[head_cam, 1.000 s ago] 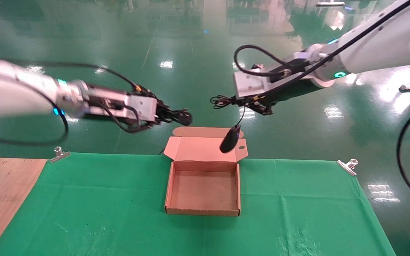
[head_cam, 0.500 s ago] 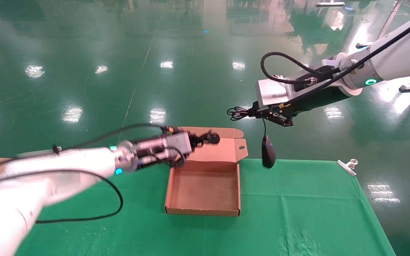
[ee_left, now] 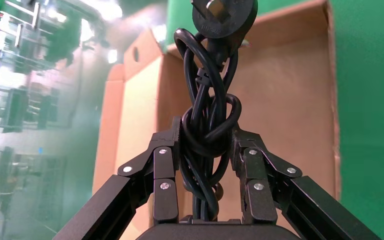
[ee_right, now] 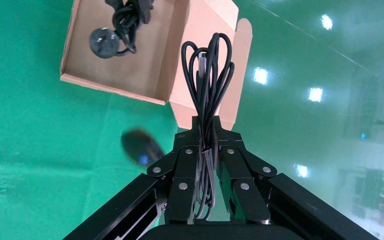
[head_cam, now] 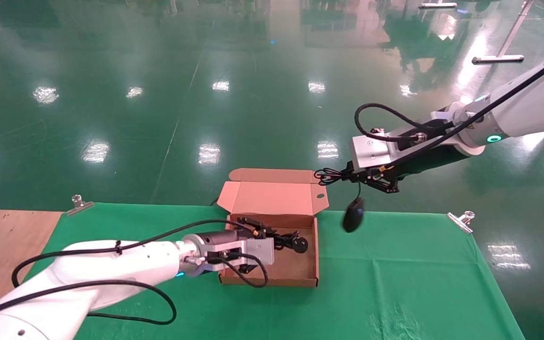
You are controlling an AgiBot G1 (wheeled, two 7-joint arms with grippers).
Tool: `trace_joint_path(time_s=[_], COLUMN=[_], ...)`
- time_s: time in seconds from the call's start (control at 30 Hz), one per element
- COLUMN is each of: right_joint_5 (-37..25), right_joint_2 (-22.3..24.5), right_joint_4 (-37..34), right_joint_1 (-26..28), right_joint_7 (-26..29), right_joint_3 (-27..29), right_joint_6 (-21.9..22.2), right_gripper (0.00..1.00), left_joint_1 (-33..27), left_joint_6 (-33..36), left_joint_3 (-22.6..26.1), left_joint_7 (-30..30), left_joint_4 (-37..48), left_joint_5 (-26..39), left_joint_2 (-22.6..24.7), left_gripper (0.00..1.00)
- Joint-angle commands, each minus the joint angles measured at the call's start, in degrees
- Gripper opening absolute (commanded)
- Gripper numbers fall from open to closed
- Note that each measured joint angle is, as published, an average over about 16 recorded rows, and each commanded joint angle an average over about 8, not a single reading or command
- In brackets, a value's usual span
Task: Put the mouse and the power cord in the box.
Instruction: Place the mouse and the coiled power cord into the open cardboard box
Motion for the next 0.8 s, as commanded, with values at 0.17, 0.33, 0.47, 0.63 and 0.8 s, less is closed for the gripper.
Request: trace_joint_path(time_s=[0.17, 0.33, 0.47, 0.63, 0.8], right_joint_5=[0.3, 0.5, 0.7, 0.8, 1.0], right_joint_2=[-0.2, -0.5, -0.9, -1.7, -3.2], right_joint_4=[-1.0, -1.6, -1.8, -1.9, -0.9], right_joint_1=[-0.5, -0.8, -0.6, -0.3, -1.1], right_joint_7=[-0.7, -1.1, -1.2, -1.0, -0.3], right_joint_3=[0.2, 0.3, 0.4, 0.5, 0.5], right_joint_6=[0.3, 0.1, -0.3, -0.4, 0.2], right_gripper=[0.00, 0.00, 0.00, 0.00, 0.00], left_joint_1=[0.3, 0.0, -0.3, -1.4, -3.7], left_joint_6=[-2.4, -3.6, -4.3, -5.3, -1.2], left_joint_3=[5.6, 8.8, 11.0, 12.2, 11.1], left_joint_7=[-2.3, -3.2, -3.4, -4.6, -5.9], left_joint_4=[-1.9, -2.3, -2.4, -1.3, 1.0], left_joint_5=[-2.1, -4.4, -6.2, -9.4, -13.5], left_joint_2=[-0.2, -0.2, -0.3, -0.7, -3.1], left_gripper=[1.00, 1.00, 1.00, 1.00, 1.00])
